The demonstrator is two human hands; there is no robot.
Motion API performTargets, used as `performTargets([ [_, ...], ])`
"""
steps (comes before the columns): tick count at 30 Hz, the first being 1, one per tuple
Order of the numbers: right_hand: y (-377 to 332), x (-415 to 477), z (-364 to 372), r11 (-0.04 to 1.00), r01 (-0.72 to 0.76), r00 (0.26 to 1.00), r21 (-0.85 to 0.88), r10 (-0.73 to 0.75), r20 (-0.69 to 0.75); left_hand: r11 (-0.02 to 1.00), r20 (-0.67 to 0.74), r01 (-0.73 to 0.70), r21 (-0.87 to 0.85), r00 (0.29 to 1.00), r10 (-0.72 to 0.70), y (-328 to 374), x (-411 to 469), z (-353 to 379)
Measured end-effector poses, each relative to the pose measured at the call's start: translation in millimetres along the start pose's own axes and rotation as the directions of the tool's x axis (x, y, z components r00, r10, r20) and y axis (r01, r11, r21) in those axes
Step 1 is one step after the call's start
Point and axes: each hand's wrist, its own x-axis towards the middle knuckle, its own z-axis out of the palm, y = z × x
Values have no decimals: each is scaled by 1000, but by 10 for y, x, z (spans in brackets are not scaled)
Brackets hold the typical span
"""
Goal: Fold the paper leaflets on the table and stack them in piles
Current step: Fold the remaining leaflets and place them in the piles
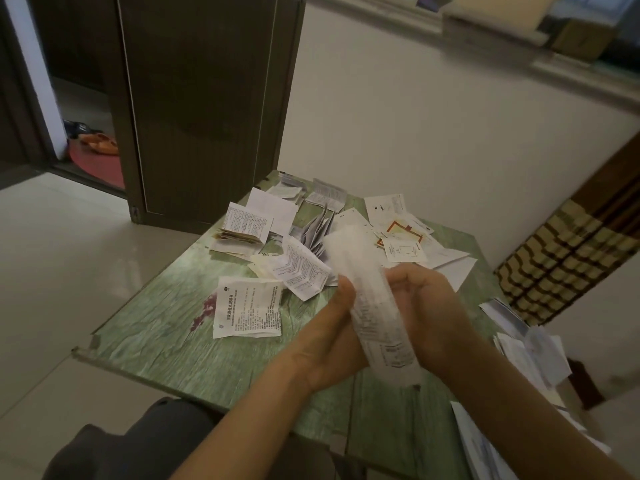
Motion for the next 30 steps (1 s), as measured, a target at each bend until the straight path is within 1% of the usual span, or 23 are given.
performTargets([
  [2, 73, 86, 23, 999, 23, 998, -28, -24, -53, 992, -49, -36, -123, 998, 30, 93, -35, 23],
  [3, 87, 116, 6, 996, 48, 994, -78, -55, -91, 989, -72, -64, -135, 996, 54, 132, -50, 30],
  [5, 75, 129, -9, 983, 91, 984, -157, -113, -138, 991, -116, -113, -76, 988, 104, 202, -90, 43],
  [8, 62, 98, -20, 964, 119, 982, -238, -151, -116, 992, -193, -121, 29, 973, 125, 274, -140, 36],
  [10, 78, 70, -4, 931, 135, 975, -340, -186, -120, 989, -233, -119, 84, 963, 135, 308, -163, 51],
  [11, 86, 59, 15, 891, 149, 966, -428, -223, -129, 987, -262, -122, 107, 954, 146, 324, -176, 71],
  [12, 93, 43, 38, 821, 167, 949, -546, -284, -136, 985, -301, -119, 126, 941, 152, 332, -186, 74],
  [14, 96, 23, 73, 597, 226, 887, -770, -453, -91, 980, -400, -99, 173, 902, 162, 351, -189, 63],
  [15, 105, 28, 64, 482, 241, 848, -843, -527, -59, 974, -451, -84, 209, 876, 172, 355, -185, 48],
  [17, 136, 63, 12, 281, 201, 768, -938, -640, -27, 956, -524, -62, 286, 825, 210, 359, -195, 37],
  [18, 154, 86, -34, 220, 166, 732, -961, -680, -29, 939, -544, -52, 340, 803, 241, 357, -197, 37],
  [19, 161, 109, -65, 195, 136, 713, -971, -700, -41, 914, -557, -39, 403, 782, 280, 353, -202, 38],
  [20, 165, 124, -82, 208, 113, 715, -972, -696, -66, 885, -565, -22, 466, 762, 316, 347, -202, 45],
  [21, 168, 135, -85, 256, 98, 735, -962, -670, -104, 861, -573, -8, 509, 743, 346, 338, -198, 54],
  [24, 173, 135, -56, 493, 136, 799, -860, -568, -199, 838, -621, 4, 546, 673, 402, 306, -180, 63],
  [25, 182, 143, -36, 550, 137, 810, -824, -541, -226, 836, -638, 14, 549, 653, 409, 307, -173, 64],
  [26, 195, 150, -27, 583, 140, 806, -801, -536, -250, 836, -647, 26, 548, 646, 404, 307, -174, 68],
  [27, 201, 156, -28, 591, 141, 789, -794, -552, -270, 842, -650, 40, 538, 655, 385, 308, -176, 64],
  [29, 193, 171, -29, 573, 144, 745, -807, -599, -292, 862, -640, 63, 503, 697, 323, 323, -192, 58],
  [30, 180, 172, -34, 572, 140, 741, -808, -602, -297, 875, -634, 66, 480, 715, 295, 330, -199, 58],
])
